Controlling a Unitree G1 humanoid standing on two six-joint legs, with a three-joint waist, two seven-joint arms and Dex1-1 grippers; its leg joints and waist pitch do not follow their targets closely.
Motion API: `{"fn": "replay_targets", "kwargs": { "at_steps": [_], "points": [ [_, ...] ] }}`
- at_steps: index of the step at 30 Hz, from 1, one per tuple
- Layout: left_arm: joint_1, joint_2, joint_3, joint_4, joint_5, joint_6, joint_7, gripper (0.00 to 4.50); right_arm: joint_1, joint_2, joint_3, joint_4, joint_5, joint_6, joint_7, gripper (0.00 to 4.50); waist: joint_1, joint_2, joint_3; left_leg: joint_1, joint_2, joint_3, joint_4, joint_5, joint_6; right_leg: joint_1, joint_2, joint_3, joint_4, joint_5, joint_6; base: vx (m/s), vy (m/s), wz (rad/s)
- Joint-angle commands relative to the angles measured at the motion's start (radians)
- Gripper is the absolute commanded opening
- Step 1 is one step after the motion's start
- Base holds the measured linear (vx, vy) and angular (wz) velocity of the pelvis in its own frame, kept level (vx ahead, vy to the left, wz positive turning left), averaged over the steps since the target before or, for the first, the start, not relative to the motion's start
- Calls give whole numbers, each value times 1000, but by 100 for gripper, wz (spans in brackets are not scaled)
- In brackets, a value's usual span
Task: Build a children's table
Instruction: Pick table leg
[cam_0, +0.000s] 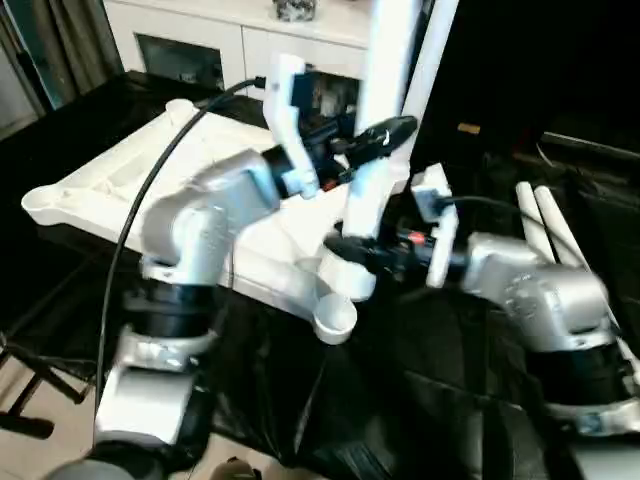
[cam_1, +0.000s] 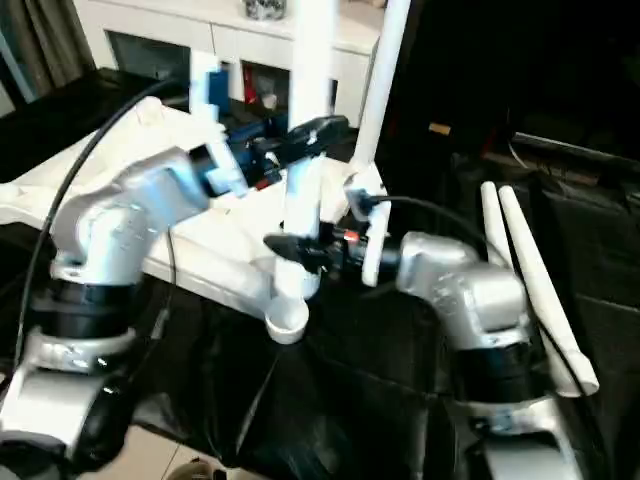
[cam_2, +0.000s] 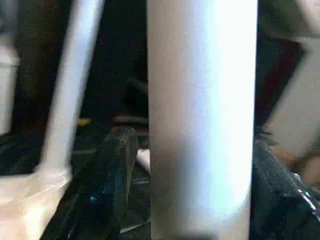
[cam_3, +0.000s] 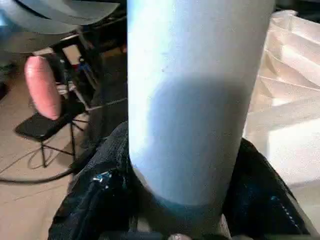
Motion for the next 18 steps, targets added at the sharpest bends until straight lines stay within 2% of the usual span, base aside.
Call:
{"fn": "replay_targets", "kwargs": {
  "at_steps": [1, 2, 6, 11, 12, 13, 16, 17, 18],
  "points": [
    [18, -6, -12, -1, 63, -1, 81, 262, -7, 10, 14, -84, -7, -32, -24, 193, -1, 2, -77, 9, 21, -5, -63, -106, -14, 60, -70, 45, -68, -164, -143, 0, 0, 0],
    [20, -11, -11, -3, 66, -6, 87, 262, -6, 11, 16, -88, -9, -33, -29, 193, -2, 6, -76, 9, 20, -5, -63, -110, -14, 59, -70, 46, -71, -170, -142, 0, 0, 0],
    [40, -71, 5, -12, 61, -79, 124, 220, 13, 39, 20, -146, -13, -35, -79, 193, -1, -2, -75, 9, 21, -4, -64, -119, -13, 59, -71, 47, -74, -180, -134, 0, 0, 0],
    [43, -66, 4, -23, 39, -62, 107, 195, 16, 46, 18, -154, -14, -40, -93, 193, -4, 1, -73, 9, 18, -4, -64, -140, -11, 56, -71, 46, -79, -221, -120, 0, 0, 0],
    [44, -66, 6, -27, 28, -54, 98, 192, 15, 48, 8, -150, 0, -28, -91, 227, -5, -3, -73, 8, 17, -4, -65, -143, -11, 57, -70, 45, -81, -233, -115, 0, 0, 0],
    [42, -62, 6, -27, 20, -50, 83, 190, 10, 45, 1, -143, 7, -24, -86, 248, -5, -2, -73, 9, 18, -4, -65, -144, -11, 56, -71, 46, -80, -236, -114, 0, 0, 0],
    [27, -43, 16, -16, -24, -40, -2, 188, -12, 20, -31, -100, 59, -4, -23, 268, -5, -4, -72, 9, 17, -3, -65, -149, -5, 55, -71, 45, -80, -247, -111, 0, 0, 0],
    [24, -37, 15, -11, -29, -42, -18, 188, -15, 14, -34, -94, 68, -2, -6, 279, -5, -2, -72, 10, 18, -4, -65, -148, -2, 54, -70, 45, -82, -247, -113, 0, 0, 0],
    [24, -15, 11, -7, -59, -41, -87, 187, -18, -4, -44, -82, 114, 17, 59, 290, -4, 0, -73, 11, 19, -4, -65, -145, -1, 54, -70, 45, -80, -237, -117, 0, 0, 0]
  ]
}}
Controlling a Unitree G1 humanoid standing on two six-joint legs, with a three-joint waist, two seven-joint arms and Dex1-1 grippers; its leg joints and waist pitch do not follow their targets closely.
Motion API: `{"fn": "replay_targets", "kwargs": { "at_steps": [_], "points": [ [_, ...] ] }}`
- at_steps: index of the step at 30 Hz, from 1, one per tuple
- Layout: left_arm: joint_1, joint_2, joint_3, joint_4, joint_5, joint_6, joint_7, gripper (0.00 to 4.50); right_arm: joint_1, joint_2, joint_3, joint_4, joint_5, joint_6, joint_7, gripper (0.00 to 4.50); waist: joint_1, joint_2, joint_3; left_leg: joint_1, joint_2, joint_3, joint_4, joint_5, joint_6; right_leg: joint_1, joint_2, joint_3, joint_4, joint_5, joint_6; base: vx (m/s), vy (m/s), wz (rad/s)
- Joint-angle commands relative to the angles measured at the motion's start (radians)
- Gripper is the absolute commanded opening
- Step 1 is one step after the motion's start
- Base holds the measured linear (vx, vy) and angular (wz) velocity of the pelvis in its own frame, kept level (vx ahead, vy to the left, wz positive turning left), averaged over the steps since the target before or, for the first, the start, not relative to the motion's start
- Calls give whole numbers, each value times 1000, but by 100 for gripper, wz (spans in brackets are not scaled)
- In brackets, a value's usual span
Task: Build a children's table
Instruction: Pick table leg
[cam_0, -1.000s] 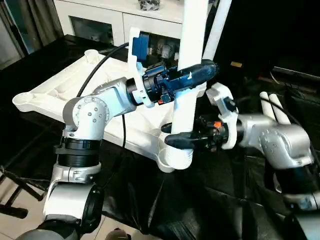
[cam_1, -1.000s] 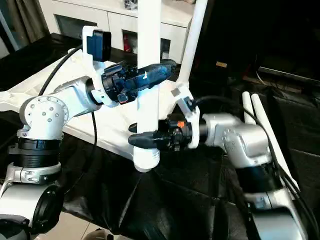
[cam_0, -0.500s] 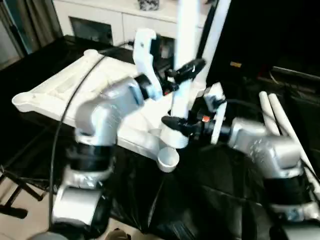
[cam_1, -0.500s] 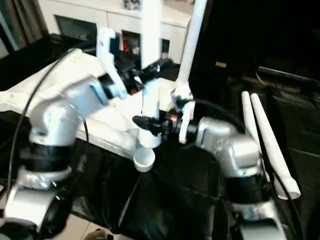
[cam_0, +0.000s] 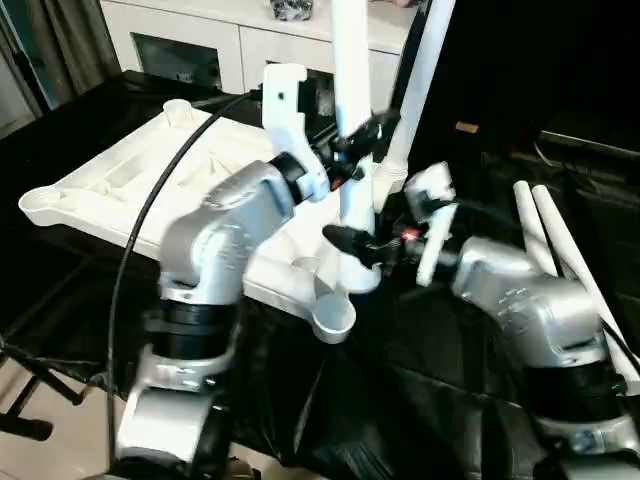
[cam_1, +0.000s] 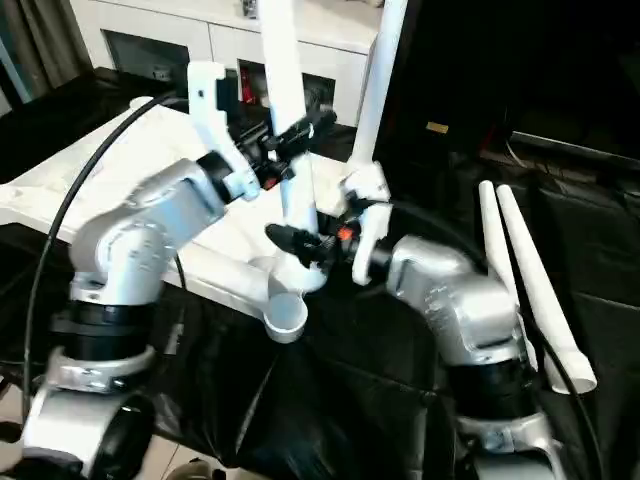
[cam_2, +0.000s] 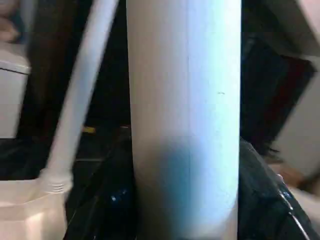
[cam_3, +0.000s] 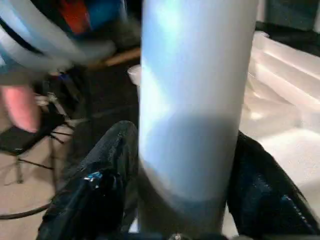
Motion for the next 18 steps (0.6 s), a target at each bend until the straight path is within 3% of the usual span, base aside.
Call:
{"fn": "replay_targets", "kwargs": {
  "at_steps": [1, 4, 5, 10, 14, 15, 18],
  "points": [
    [-14, 16, -7, 16, -36, 13, -76, 186, -23, -14, -11, -13, 94, 26, 111, 298, 1, -1, -73, 11, 18, -3, -65, -144, 1, 55, -70, 45, -77, -231, -128, 0, 0, 0],
    [-15, 37, 1, 16, -80, 5, -169, 186, -28, -42, -8, 2, 120, 40, 182, 322, 5, 1, -73, 10, 19, -3, -64, -133, 10, 57, -71, 45, -74, -202, -146, 0, 0, 0],
    [-18, 60, 6, 10, -129, 18, -260, 186, -34, -74, 7, 15, 127, 49, 250, 334, 5, 3, -75, 11, 17, -3, -62, -132, 10, 57, -70, 44, -72, -198, -151, 0, 0, 0],
    [-37, 93, 13, 15, -188, 57, -357, 186, -43, -111, 50, 33, 108, 36, 318, 362, 2, 6, -75, 13, 19, -2, -62, -131, 7, 57, -70, 44, -69, -176, -175, 0, 0, 0],
    [-57, 109, -8, 16, -230, 87, -439, 185, -55, -133, 84, 41, 117, 33, 377, 362, 2, 0, -73, 14, 20, -1, -63, -149, 3, 57, -71, 45, -74, -222, -172, 0, 0, 0],
    [-58, 109, -13, 18, -233, 87, -449, 185, -55, -132, 89, 37, 121, 36, 383, 334, 3, -3, -73, 14, 21, -1, -63, -148, 3, 57, -72, 45, -74, -231, -169, 0, 0, 0],
    [-54, 114, -26, 16, -246, 97, -478, 185, -54, -134, 97, 32, 129, 42, 404, 322, 5, -3, -72, 11, 20, -1, -63, -141, 3, 58, -73, 45, -73, -243, -162, 0, 0, 0]
  ]
}}
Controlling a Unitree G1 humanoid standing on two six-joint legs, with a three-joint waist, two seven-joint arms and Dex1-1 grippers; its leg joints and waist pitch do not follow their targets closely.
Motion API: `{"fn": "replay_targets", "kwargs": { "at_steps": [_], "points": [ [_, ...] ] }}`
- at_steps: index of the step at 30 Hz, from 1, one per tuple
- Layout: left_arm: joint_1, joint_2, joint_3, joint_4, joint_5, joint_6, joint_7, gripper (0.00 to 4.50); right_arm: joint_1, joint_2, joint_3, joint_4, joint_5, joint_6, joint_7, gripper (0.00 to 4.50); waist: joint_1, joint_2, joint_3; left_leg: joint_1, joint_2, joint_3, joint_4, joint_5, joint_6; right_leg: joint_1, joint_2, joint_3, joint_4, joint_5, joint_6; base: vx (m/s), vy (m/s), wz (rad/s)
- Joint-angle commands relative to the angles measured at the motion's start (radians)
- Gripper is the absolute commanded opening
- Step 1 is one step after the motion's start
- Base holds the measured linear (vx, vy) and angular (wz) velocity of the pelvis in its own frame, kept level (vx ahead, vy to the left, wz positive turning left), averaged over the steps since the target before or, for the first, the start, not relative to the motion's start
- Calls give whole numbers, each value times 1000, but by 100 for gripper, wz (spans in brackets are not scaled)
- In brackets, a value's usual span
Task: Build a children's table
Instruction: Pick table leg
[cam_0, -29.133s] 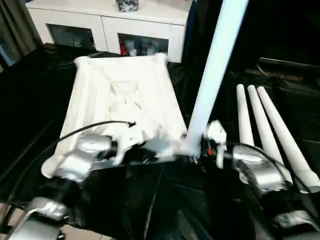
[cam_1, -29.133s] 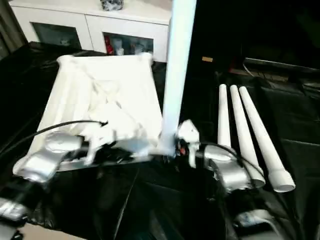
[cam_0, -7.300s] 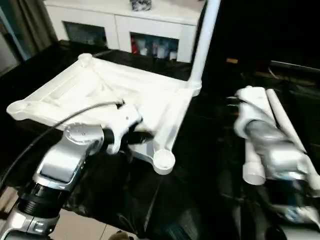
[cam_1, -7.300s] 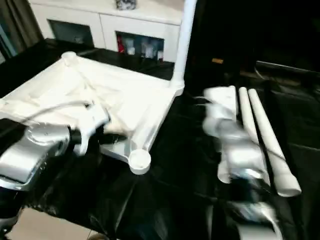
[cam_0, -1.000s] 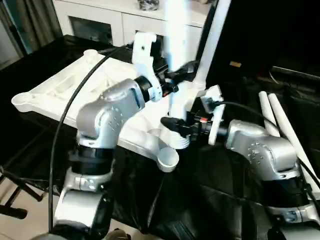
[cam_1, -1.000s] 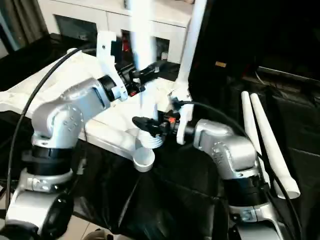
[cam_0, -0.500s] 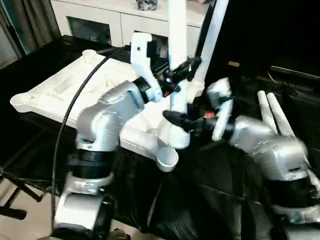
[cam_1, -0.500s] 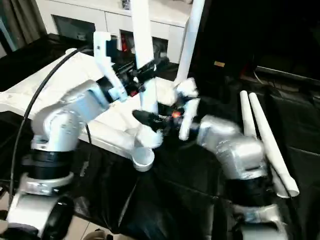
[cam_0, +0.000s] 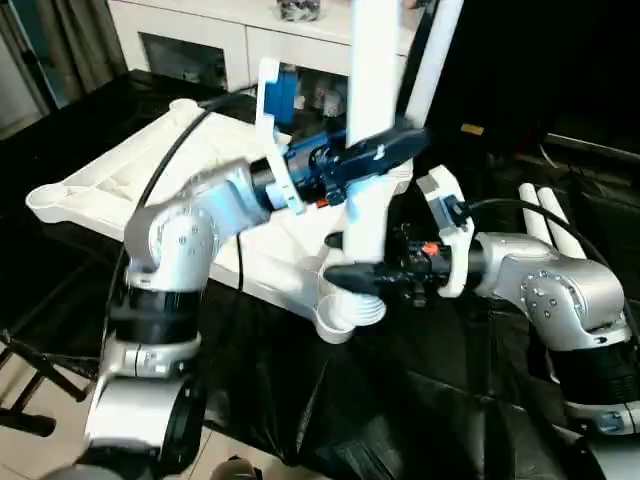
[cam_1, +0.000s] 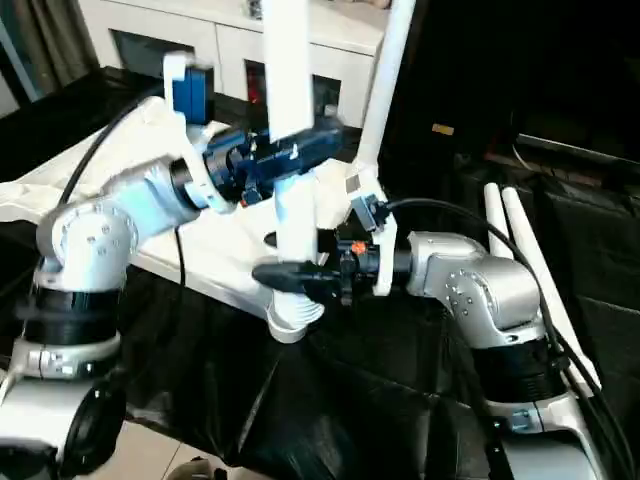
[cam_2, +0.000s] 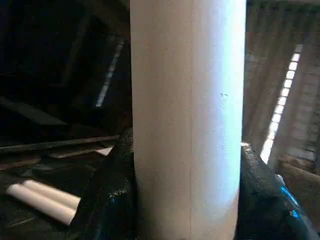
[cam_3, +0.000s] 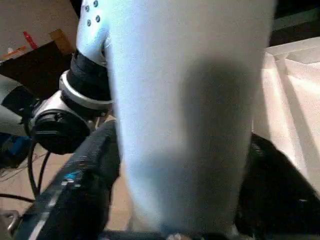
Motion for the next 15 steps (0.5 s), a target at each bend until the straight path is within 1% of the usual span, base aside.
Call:
{"fn": "replay_targets", "kwargs": {
  "at_steps": [1, 3, 5, 6, 7, 9, 10, 13, 14, 15],
  "points": [
    [-10, 8, -23, -12, -11, 12, -25, 185, -12, -11, 7, -10, 18, 4, 24, 309, 1, -2, -74, 11, 21, -2, -63, -134, 4, 57, -73, 45, -73, -239, -157, 0, 0, 0],
    [-6, 18, -33, -15, -12, 25, -35, 185, -14, -15, 12, -7, 16, 4, 34, 287, 1, -3, -74, 10, 21, -3, -63, -128, 5, 57, -72, 45, -70, -229, -156, 0, 0, 0],
    [-6, 24, -35, -14, -13, 31, -38, 185, -17, -19, 16, -3, 10, 1, 38, 283, 1, -3, -74, 10, 21, -2, -63, -125, 5, 57, -72, 45, -70, -226, -158, 0, 0, 0],
    [-7, 28, -37, -13, -12, 35, -43, 184, -19, -22, 19, 1, 7, -4, 40, 257, 1, -3, -73, 11, 21, -2, -63, -125, 4, 56, -71, 45, -70, -227, -157, 0, 0, 0],
    [-7, 30, -38, -11, -10, 36, -45, 184, -21, -26, 24, 2, -2, -15, 42, 251, 1, -3, -73, 11, 21, -2, -63, -125, 4, 56, -71, 45, -71, -228, -156, 0, 0, 0],
    [-7, 35, -42, -6, -4, 37, -47, 184, -25, -29, 30, 5, -28, -43, 24, 251, 1, -3, -74, 10, 21, -2, -63, -123, 1, 57, -73, 45, -70, -227, -156, 0, 0, 0],
    [-7, 36, -44, -5, -1, 35, -48, 184, -27, -26, 27, 8, -28, -38, 16, 295, 0, -3, -74, 10, 21, -2, -62, -123, 1, 56, -72, 45, -70, -226, -155, 0, 0, 0],
    [-6, 38, -49, -2, 0, 32, -50, 184, -28, -29, 25, 10, -37, -44, 10, 287, 1, -2, -74, 10, 21, -2, -62, -120, 0, 57, -72, 45, -69, -223, -158, 0, 0, 0],
    [-6, 40, -51, -1, 0, 32, -51, 184, -28, -31, 27, 10, -43, -50, 10, 306, 1, -2, -75, 12, 21, -1, -62, -120, 0, 56, -72, 45, -69, -219, -159, 0, 0, 0],
    [-6, 41, -52, 0, 1, 31, -51, 184, -28, -33, 26, 11, -54, -61, 4, 306, 1, -3, -73, 11, 21, -1, -63, -126, 1, 56, -72, 45, -70, -222, -160, 0, 0, 0]
  ]
}}
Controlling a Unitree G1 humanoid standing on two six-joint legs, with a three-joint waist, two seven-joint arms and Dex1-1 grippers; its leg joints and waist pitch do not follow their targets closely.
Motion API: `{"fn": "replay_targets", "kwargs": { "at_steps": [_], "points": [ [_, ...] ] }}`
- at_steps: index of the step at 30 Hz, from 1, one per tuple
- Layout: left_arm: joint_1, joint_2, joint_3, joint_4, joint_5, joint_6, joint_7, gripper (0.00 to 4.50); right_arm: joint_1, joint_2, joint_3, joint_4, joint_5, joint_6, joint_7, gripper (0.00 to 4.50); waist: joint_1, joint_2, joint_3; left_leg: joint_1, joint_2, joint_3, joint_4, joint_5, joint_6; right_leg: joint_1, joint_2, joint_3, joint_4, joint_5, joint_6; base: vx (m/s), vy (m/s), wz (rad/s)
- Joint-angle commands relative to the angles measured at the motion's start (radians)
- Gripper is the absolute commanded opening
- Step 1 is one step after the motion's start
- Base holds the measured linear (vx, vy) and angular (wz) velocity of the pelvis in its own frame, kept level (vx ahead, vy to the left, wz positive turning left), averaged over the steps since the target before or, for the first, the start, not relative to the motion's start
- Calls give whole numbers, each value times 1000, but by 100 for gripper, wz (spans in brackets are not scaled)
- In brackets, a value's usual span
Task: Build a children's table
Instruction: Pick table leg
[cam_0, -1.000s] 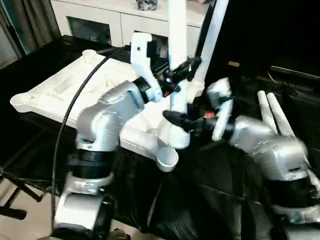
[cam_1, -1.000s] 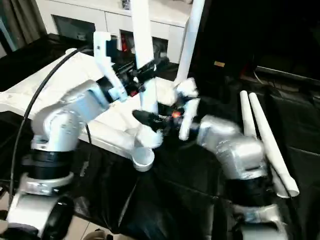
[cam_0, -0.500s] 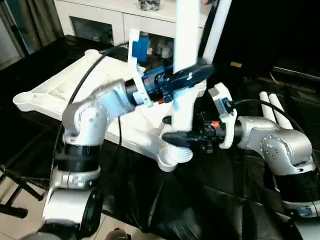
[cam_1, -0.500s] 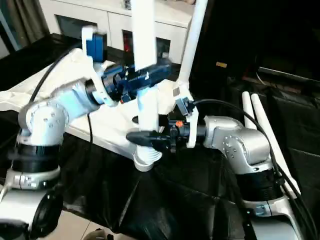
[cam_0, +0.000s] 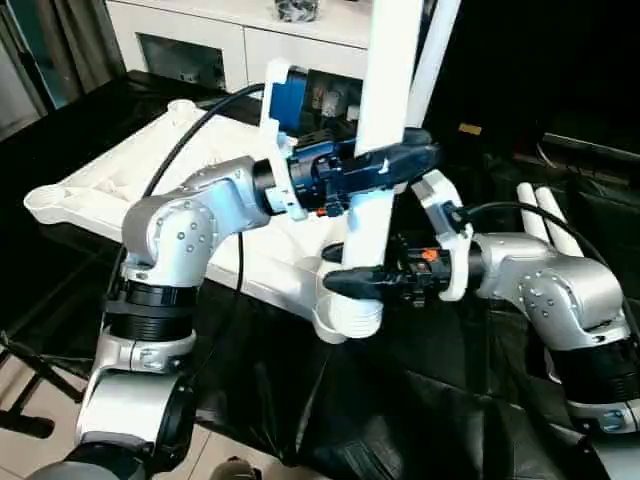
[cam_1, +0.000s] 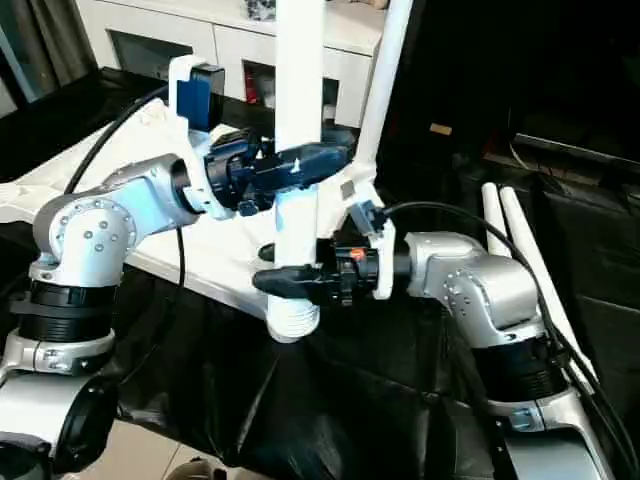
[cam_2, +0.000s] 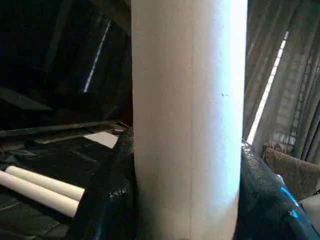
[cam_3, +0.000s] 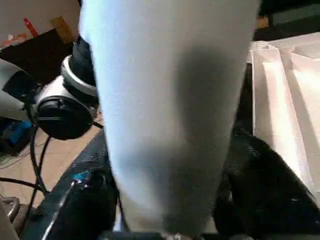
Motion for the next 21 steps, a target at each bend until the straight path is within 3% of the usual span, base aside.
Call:
{"fn": "replay_targets", "kwargs": {
  "at_steps": [1, 11, 21],
  "points": [
    [-8, 4, -16, -3, 5, 2, -13, 184, -21, -15, -7, 8, -34, -28, -22, 325, 0, 1, -74, 11, 21, -2, -63, -127, 0, 56, -72, 45, -69, -224, -159, 0, 0, 0],
    [-13, 10, -26, 14, 19, -16, -19, 184, -17, -28, 6, 1, -46, -35, -30, 325, -1, -4, -75, 10, 20, -1, -62, -119, 4, 58, -71, 45, -69, -223, -156, 0, 0, 0],
    [-18, 16, -37, 17, 28, -22, -21, 184, -13, -21, 17, 7, -40, -26, -29, 242, 0, -1, -75, 10, 21, -2, -62, -119, 4, 58, -71, 45, -67, -206, -162, 0, 0, 0]
  ]
}}
